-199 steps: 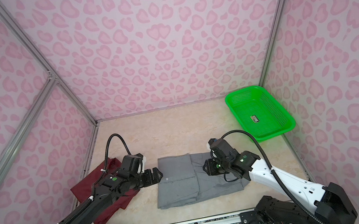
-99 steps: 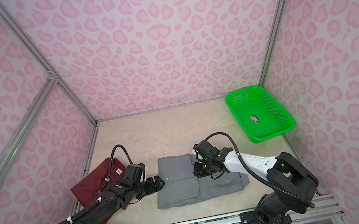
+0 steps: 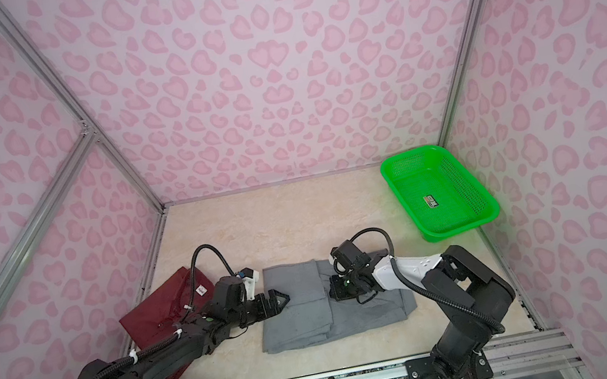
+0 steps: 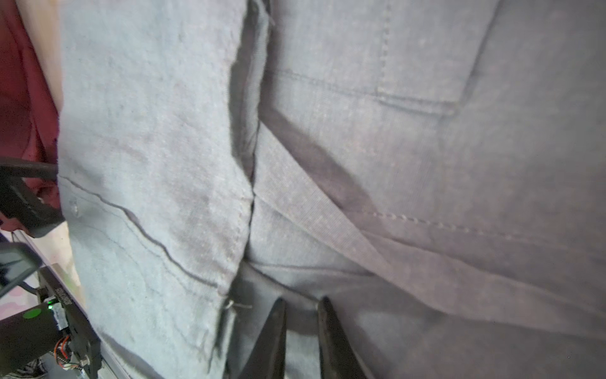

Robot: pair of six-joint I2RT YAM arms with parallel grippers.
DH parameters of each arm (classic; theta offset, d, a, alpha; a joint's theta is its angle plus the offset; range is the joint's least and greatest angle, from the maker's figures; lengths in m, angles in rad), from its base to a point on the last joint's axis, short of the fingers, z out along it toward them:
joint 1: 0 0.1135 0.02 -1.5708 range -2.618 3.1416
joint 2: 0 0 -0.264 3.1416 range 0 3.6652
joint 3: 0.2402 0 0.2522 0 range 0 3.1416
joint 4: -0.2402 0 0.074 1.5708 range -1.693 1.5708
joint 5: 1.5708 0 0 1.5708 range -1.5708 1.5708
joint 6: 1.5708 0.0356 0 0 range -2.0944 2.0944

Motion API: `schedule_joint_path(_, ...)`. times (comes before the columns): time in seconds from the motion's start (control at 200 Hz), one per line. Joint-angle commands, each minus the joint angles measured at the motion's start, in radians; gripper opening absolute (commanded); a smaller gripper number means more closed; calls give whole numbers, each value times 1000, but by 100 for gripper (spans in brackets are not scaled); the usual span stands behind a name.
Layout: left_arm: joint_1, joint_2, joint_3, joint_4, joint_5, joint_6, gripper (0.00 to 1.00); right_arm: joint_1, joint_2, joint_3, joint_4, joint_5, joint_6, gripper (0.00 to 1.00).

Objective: Fold and stack the long sleeve shirts

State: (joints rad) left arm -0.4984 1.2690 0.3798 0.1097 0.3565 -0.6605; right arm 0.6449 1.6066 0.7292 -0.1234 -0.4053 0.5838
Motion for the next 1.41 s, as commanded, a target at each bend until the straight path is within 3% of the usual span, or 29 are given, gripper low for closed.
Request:
schedule_joint_path(0.0,0,-9,-41,-136,14,-42,96,0,28,-24,-1,19,14,21)
schedule_joint_path(0.275,0,-91,-37,-176,2,-46,83,5,44,-36,12,18,20,19)
schedule_joint_path(0.461,0,-126,-24,-232,-36,-31,82,3,23,-35,-7,35,13,19)
schedule_joint_path(0.671,0,-169,-24,-359,-128,-69,95,2,-59,-12,-69,32,2,18)
schedule_joint_path(0.841,-3,-253,-49,-400,-176,-108,98,43,-105,58,-156,41,-30,19)
schedule_joint_path(1.132,-50,-153,-82,-280,-149,-146,98,65,-62,51,-122,62,-11,19)
schedule_joint_path(1.402,-99,-77,-120,-190,-152,-174,91,78,10,34,-52,46,16,19)
